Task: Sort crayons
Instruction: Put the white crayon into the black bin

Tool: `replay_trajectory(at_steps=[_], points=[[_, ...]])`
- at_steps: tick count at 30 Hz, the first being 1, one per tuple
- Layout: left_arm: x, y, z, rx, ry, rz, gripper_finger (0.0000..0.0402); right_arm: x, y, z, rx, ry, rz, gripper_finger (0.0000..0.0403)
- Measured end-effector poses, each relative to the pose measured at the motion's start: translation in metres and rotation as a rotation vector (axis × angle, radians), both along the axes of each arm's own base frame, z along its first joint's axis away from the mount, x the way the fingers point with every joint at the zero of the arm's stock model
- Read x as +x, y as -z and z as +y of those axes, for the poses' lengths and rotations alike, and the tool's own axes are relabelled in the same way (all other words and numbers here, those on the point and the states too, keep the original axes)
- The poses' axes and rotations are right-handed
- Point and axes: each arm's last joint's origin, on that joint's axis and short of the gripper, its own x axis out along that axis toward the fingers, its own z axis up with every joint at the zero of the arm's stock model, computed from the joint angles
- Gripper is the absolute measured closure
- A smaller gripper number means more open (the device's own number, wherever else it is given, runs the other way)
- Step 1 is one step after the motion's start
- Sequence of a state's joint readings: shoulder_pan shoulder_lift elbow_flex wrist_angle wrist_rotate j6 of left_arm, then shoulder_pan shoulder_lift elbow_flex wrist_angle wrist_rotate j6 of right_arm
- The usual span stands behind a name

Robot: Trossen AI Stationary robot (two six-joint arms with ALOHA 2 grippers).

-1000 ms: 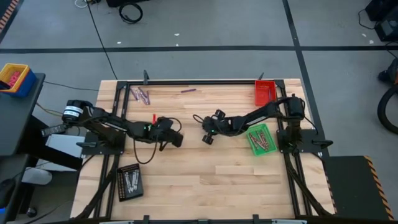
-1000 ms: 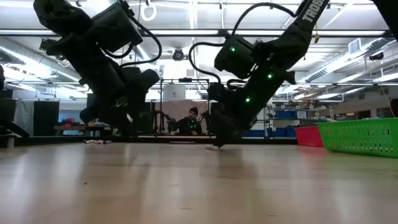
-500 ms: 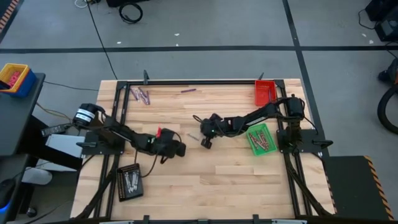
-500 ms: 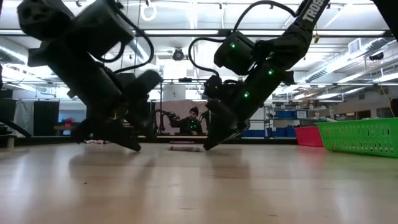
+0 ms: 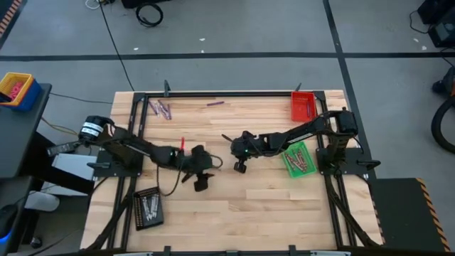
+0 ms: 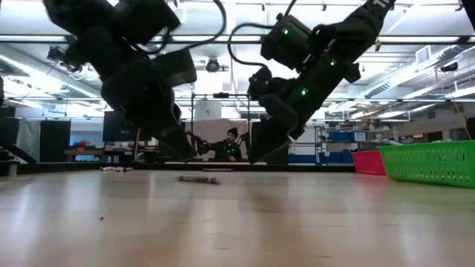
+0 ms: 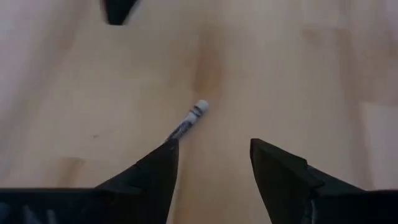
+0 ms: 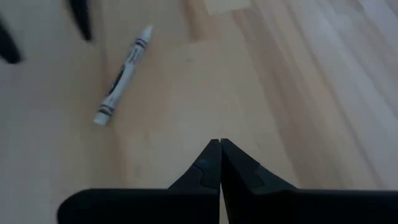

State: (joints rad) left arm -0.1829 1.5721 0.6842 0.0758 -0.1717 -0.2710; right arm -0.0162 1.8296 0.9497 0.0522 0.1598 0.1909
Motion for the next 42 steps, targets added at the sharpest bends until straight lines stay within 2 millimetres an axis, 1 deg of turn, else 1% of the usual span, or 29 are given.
replay_trajectory(at_steps=[2, 5, 6, 7, 10, 13, 15, 18, 26, 27, 30, 33, 36, 38, 41, 42], points=[[0.001, 0.001, 0.011, -0.012, 0.064, 0.02, 0.0189, 0.002, -0.002, 0.005, 0.0, -0.014, -0.02, 0.0394], [0.002, 0.01, 0.023, 0.062, 0.141, 0.065, 0.0189, 0.002, -0.002, 0.013, -0.001, -0.034, -0.027, 0.0394], [0.001, 0.013, 0.025, 0.074, 0.178, 0.079, 0.0189, 0.002, -0.002, 0.014, -0.003, -0.038, -0.025, 0.0394], [0.004, 0.014, 0.026, 0.069, 0.216, 0.059, 0.0189, 0.002, -0.002, 0.017, -0.003, -0.043, -0.021, 0.0394], [0.008, 0.023, 0.026, 0.02, 0.338, 0.062, 0.0191, 0.001, -0.001, 0.023, -0.003, -0.06, -0.019, 0.0394], [0.011, 0.037, 0.028, 0.044, 0.389, 0.084, 0.0205, 0.002, -0.002, 0.025, -0.01, -0.066, -0.025, 0.0394], [0.015, 0.046, 0.027, 0.041, 0.413, 0.086, 0.022, 0.002, -0.002, 0.026, -0.011, -0.068, -0.026, 0.0394], [0.017, 0.053, 0.026, 0.039, 0.44, 0.086, 0.0252, 0.001, -0.001, 0.026, -0.012, -0.068, -0.019, 0.0394], [0.018, 0.054, 0.025, 0.063, 0.444, 0.082, 0.0367, 0.0, 0.0, 0.026, -0.017, -0.071, -0.001, 0.0392], [0.018, 0.054, 0.025, 0.058, 0.435, 0.083, 0.0377, 0.0, 0.0, 0.026, -0.018, -0.071, 0.001, 0.0392], [0.019, 0.054, 0.03, 0.022, 0.375, 0.081, 0.0379, -0.001, -0.001, 0.026, -0.027, -0.082, 0.007, 0.0392], [0.018, 0.049, 0.033, -0.007, 0.325, 0.07, 0.0379, -0.003, -0.005, 0.025, -0.04, -0.095, 0.015, 0.0392], [0.011, 0.034, 0.034, -0.012, 0.265, 0.067, 0.0373, -0.006, -0.013, 0.025, -0.047, -0.091, 0.014, 0.0392], [0.003, 0.021, 0.034, -0.024, 0.207, 0.104, 0.0372, -0.008, -0.015, 0.024, -0.065, -0.075, 0.022, 0.0392], [-0.005, -0.015, 0.033, -0.095, 0.109, 0.145, 0.0372, -0.008, -0.018, 0.023, -0.092, -0.06, 0.016, 0.0391], [-0.011, -0.026, 0.032, -0.13, 0.07, 0.185, 0.0372, -0.008, -0.017, 0.023, -0.1, -0.06, 0.019, 0.0391]])
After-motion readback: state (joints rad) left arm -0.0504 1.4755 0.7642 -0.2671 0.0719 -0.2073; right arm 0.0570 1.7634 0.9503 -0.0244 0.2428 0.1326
